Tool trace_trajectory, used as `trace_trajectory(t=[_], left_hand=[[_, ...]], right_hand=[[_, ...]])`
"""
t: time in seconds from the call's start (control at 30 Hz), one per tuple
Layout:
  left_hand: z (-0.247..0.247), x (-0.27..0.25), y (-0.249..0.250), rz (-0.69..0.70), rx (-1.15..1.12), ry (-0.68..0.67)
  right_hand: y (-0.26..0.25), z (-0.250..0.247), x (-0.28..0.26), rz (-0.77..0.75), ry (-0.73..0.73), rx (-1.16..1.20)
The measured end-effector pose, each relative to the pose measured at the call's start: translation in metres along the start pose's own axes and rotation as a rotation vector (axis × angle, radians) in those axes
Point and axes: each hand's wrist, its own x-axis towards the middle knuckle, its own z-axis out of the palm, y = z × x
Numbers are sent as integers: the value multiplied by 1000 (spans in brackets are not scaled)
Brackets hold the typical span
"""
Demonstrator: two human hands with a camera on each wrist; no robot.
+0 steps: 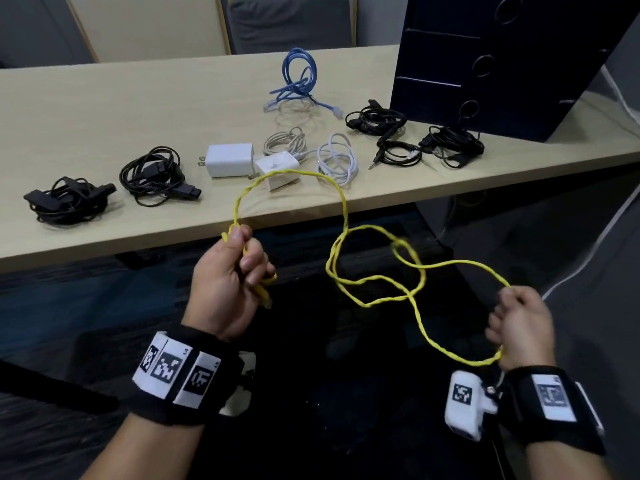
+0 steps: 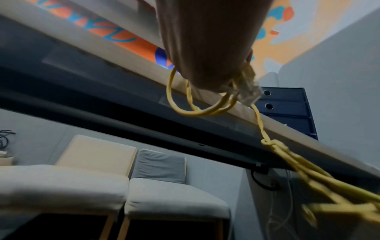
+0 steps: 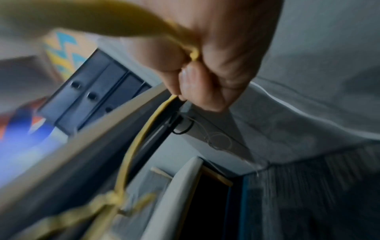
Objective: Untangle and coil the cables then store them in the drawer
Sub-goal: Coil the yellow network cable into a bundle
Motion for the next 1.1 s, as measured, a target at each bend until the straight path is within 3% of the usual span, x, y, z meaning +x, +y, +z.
trace_trajectory(t=[0.1,0.27,0.33,0.4,0.47,0.53,0.63,0.77,0.83,0.9,1.0,1.1], left_hand=[[2,-3,5,73,59,-6],[15,-12,3,127,228,-111],[20,-18,2,109,291,-175],[23,-24,0,82,351,-228],[27,-28,-3,83,419,-282],[32,-31,-6,82,459,-325],[39,-31,-11,62,431,-345],[36,-31,-7,63,410,-318],[31,-30,-1,85,414,-284],[24,-28,-1,124,479,-272],[13,-23,-18,165,786,-298],[9,-20,-41,196,1109,-352]], right_hand=[[5,-13,10,66,96,-5],[27,-18,26,74,11,-663],[26,-13,25,72,-160,-917],[17,-4,15,-27,-258,-1047],[3,9,-2,-255,-336,-982],[-10,27,-27,-370,-551,-829],[-3,49,-56,-268,-958,-915],[18,57,-64,-186,-1198,-1293],[21,56,-64,-182,-1276,-1271],[18,52,-63,-207,-1229,-1148],[6,54,-62,-282,-1042,-810],[-9,58,-69,-258,-1077,-587]])
